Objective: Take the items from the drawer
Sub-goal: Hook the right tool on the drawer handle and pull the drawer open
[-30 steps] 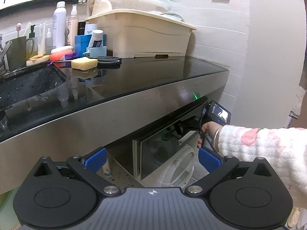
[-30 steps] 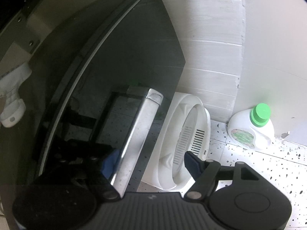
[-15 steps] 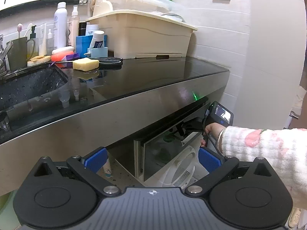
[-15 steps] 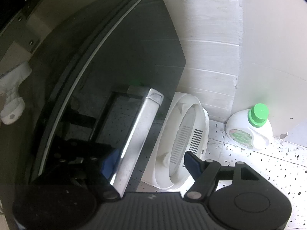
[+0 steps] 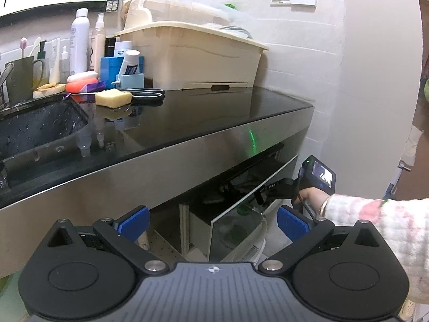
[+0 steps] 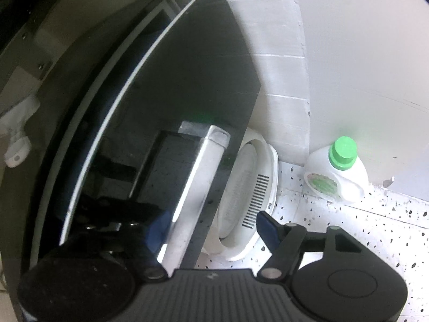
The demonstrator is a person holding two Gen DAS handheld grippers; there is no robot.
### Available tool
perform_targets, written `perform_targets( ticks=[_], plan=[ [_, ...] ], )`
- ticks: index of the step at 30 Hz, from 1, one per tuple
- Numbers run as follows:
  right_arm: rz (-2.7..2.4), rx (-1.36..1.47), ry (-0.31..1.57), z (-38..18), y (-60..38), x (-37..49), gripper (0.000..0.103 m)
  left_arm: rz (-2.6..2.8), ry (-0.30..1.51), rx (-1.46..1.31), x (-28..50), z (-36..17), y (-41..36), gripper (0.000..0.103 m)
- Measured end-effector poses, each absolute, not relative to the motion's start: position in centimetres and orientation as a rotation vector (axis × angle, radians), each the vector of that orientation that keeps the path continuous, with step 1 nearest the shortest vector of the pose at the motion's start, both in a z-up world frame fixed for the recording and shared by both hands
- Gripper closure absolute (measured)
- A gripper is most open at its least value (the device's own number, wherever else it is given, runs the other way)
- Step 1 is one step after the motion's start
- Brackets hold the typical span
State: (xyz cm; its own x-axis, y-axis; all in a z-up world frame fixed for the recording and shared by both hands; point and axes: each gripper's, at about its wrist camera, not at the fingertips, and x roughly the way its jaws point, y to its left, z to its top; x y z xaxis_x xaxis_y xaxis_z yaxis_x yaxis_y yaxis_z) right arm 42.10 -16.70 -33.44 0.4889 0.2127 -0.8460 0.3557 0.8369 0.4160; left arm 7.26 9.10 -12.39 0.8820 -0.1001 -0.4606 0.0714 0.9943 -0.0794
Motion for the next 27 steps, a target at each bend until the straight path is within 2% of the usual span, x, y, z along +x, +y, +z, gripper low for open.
perform_targets(
  ticks=[2, 4, 8, 12, 27],
  plan=[
    [-0.08, 0.602, 1.092, -32.8, -16.6, 42.2, 0.054, -0.099, 0.482, -0.059, 7.2, -12.3, 8.8, 0.0],
    [-0.054, 0.597, 1.098, -31.8, -16.2, 42.3, 0.073, -0.108, 0.477, -0.053, 6.9, -12.1, 8.5, 0.0],
    [-0.058, 0.602, 1.129, -31.2, -15.6, 42.5, 0.073, -0.115, 0.474, -0.053, 6.5, -12.0, 8.2, 0.0],
    [-0.091, 0.674, 1.168, -31.9, -15.8, 42.8, 0.08, -0.113, 0.474, -0.05, 6.3, -11.9, 8.1, 0.0],
    [-0.079, 0.631, 1.121, -32.2, -16.6, 41.1, 0.078, -0.089, 0.453, -0.049, 5.2, -10.9, 8.7, 0.0]
  ],
)
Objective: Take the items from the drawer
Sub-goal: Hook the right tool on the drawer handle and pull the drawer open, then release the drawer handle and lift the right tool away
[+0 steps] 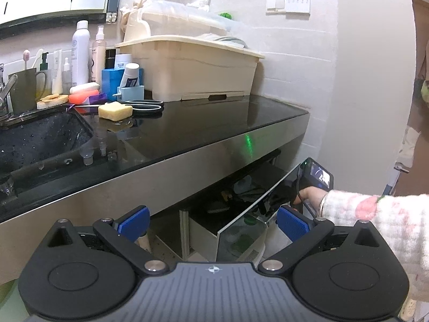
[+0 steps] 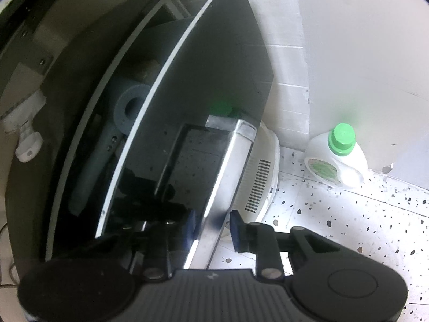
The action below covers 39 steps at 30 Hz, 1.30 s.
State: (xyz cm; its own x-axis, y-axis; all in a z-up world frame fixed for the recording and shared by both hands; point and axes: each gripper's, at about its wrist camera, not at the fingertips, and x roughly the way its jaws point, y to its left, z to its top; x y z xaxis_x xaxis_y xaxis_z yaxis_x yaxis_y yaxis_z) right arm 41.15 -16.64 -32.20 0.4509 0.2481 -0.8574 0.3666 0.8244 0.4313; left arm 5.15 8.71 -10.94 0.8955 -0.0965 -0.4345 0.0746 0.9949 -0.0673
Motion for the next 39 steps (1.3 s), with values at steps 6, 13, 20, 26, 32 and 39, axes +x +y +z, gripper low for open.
perform_targets(
  ticks=[6, 13, 20, 26, 32, 39],
  plan=[
    [-0.082, 0.629, 1.113, -31.9, -17.8, 39.6, 0.078, -0.107, 0.459, -0.054, 4.8, -10.8, 8.4, 0.0],
    [-0.084, 0.617, 1.103, -31.7, -18.9, 38.0, 0.078, -0.114, 0.454, -0.059, 4.4, -10.5, 8.1, 0.0],
    [-0.083, 0.597, 1.091, -31.6, -19.8, 36.6, 0.078, -0.119, 0.452, -0.049, 4.2, -10.2, 7.9, 0.0],
    [-0.079, 0.591, 1.092, -31.4, -21.1, 35.3, 0.078, -0.128, 0.449, -0.041, 3.9, -10.2, 7.5, 0.0],
    [-0.081, 0.593, 1.089, -31.2, -22.2, 33.9, 0.078, -0.145, 0.449, -0.042, 3.8, -10.1, 7.1, 0.0],
    [-0.083, 0.59, 1.084, -30.9, -23.0, 32.9, 0.078, -0.164, 0.454, -0.036, 3.6, -10.1, 6.5, 0.0]
  ],
)
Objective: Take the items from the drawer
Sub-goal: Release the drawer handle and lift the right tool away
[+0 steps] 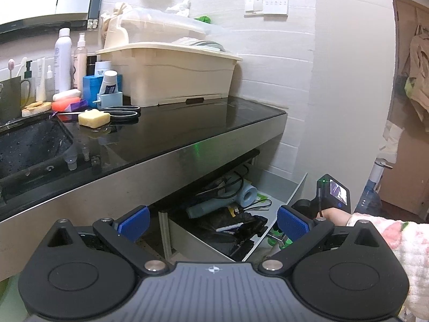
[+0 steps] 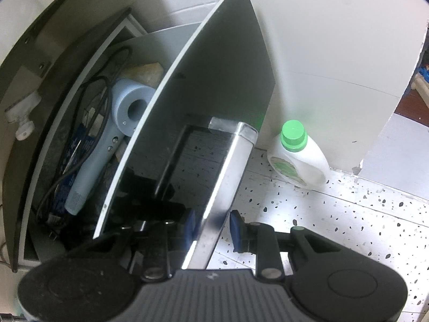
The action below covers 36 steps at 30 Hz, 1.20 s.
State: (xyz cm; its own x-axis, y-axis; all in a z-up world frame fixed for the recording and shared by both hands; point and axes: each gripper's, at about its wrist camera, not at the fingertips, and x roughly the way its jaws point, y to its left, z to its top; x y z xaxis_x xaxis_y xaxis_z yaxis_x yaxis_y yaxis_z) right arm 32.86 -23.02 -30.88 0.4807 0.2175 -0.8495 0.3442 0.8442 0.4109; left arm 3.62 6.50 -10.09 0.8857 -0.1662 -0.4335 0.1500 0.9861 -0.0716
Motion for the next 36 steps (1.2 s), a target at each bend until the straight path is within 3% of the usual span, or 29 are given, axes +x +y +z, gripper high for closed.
perform_targets(
  ticks=[36],
  plan=[
    [-0.089, 0.569, 1.067, -30.4, -24.9, 30.3, 0.078, -0.16, 0.51, -0.037, 4.9, -10.7, 5.6, 0.0]
  ],
)
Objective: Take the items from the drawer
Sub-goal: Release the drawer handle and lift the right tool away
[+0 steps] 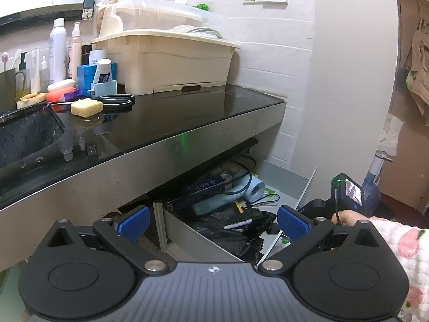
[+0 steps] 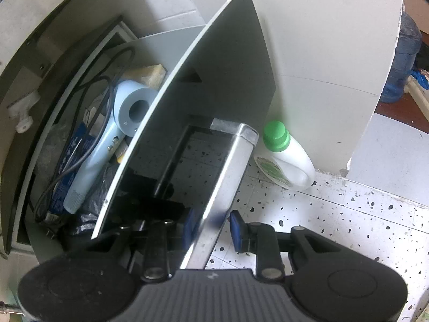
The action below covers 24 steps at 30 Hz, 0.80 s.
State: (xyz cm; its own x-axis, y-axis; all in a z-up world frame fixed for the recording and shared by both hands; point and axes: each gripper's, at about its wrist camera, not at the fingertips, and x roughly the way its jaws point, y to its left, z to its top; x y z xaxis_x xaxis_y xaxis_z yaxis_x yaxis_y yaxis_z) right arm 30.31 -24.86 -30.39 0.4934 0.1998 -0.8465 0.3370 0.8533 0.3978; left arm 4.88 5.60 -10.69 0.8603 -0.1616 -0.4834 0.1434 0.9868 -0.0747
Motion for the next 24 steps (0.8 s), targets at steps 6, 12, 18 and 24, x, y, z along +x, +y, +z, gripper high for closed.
perform_targets(
  ticks=[6, 12, 18, 24],
  plan=[
    [-0.092, 0.57, 1.066, -30.2, -24.9, 30.1, 0.078, -0.144, 0.554, -0.031, 5.6, -11.1, 5.3, 0.0],
    [-0.092, 0.571, 1.071, -30.2, -25.1, 29.8, 0.077, -0.145, 0.574, -0.028, 5.8, -11.6, 5.2, 0.0],
    [-0.093, 0.583, 1.08, -30.1, -25.9, 29.0, 0.077, -0.134, 0.592, -0.018, 5.8, -12.1, 5.5, 0.0],
    [-0.101, 0.594, 1.079, -30.1, -26.3, 28.3, 0.076, -0.128, 0.597, -0.02, 6.1, -12.3, 5.9, 0.0]
  ],
)
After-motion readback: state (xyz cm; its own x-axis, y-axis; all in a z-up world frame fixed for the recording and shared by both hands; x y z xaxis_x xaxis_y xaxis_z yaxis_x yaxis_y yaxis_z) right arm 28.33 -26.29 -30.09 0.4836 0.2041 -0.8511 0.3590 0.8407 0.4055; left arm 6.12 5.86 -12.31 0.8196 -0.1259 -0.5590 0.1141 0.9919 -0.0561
